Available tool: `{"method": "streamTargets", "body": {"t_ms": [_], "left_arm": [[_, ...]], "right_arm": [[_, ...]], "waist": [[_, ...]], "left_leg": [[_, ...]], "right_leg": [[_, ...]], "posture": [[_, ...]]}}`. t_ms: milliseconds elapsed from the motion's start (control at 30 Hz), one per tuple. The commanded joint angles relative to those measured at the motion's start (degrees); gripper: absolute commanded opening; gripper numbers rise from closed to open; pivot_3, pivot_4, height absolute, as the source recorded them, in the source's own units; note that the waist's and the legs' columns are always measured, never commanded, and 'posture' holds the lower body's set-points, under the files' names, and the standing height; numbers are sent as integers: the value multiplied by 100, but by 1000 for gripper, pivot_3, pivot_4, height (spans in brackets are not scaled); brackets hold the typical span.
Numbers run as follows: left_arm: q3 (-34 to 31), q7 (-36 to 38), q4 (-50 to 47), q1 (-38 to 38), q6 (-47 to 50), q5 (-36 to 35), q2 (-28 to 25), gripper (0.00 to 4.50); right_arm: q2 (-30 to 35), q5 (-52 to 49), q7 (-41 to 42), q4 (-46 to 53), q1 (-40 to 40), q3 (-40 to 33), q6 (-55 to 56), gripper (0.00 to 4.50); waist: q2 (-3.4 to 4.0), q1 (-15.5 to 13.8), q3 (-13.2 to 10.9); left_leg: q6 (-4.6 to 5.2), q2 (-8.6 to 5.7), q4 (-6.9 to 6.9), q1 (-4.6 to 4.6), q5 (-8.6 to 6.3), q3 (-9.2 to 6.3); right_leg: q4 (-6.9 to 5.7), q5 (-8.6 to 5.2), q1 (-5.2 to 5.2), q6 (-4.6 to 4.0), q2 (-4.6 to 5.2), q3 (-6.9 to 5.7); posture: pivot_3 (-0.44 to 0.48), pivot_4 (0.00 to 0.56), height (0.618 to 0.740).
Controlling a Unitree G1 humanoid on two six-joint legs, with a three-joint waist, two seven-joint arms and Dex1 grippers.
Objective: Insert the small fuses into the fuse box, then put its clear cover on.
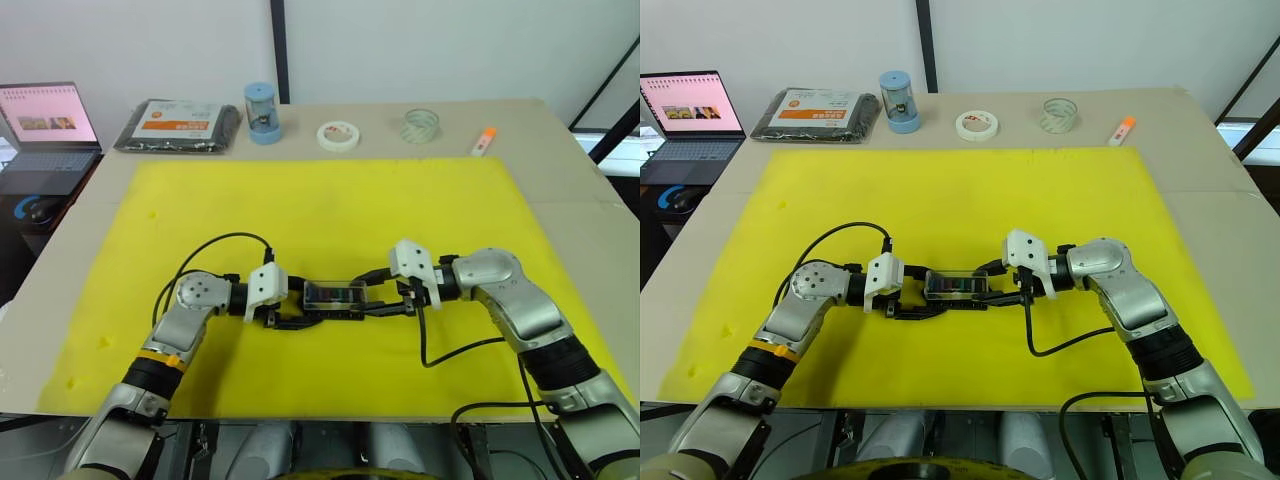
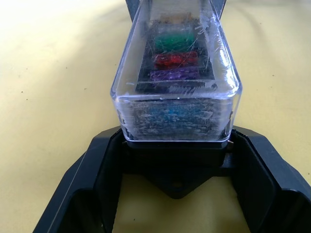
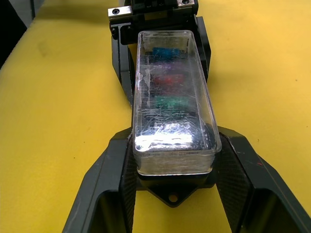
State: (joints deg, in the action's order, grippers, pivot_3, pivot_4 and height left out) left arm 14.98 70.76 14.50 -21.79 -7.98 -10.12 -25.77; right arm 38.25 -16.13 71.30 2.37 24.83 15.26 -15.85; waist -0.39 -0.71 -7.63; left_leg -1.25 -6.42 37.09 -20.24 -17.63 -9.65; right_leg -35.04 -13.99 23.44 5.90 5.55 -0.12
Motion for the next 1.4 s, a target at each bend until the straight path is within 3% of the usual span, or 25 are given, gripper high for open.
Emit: {"method": "streamTargets", "body": {"t_ms": [33,900,1167,1400], "left_arm": [[86,18,-117,73,16,51,-19,2754],[75,-8,-87,51,-10,97,-33,2754],[68,-18,-43,44,-43,114,-10,2754],[69,-35,-73,76,-33,106,2,2754]], "right_arm": [[-23,182,-7,-115,-49,114,19,1865],[81,183,-196,-134,-225,-83,262,1865],[40,152,-225,-77,-131,-200,285,4469],[76,54,-171,15,-177,-252,110,4469]], "waist": [[0,0,1],[-1,-1,4],[-1,-2,3],[-1,-2,3]], "left_leg": [[0,0,0,0,0,0],[0,0,-1,4,0,0],[0,1,-1,0,0,1],[0,0,-1,0,0,0]], "right_leg": [[0,0,0,0,0,0],[0,0,-3,0,-1,0],[0,0,1,0,-1,0],[0,0,1,0,-1,0]], "posture": [[0,150,740],[0,150,740],[0,150,740],[0,150,740]]}}
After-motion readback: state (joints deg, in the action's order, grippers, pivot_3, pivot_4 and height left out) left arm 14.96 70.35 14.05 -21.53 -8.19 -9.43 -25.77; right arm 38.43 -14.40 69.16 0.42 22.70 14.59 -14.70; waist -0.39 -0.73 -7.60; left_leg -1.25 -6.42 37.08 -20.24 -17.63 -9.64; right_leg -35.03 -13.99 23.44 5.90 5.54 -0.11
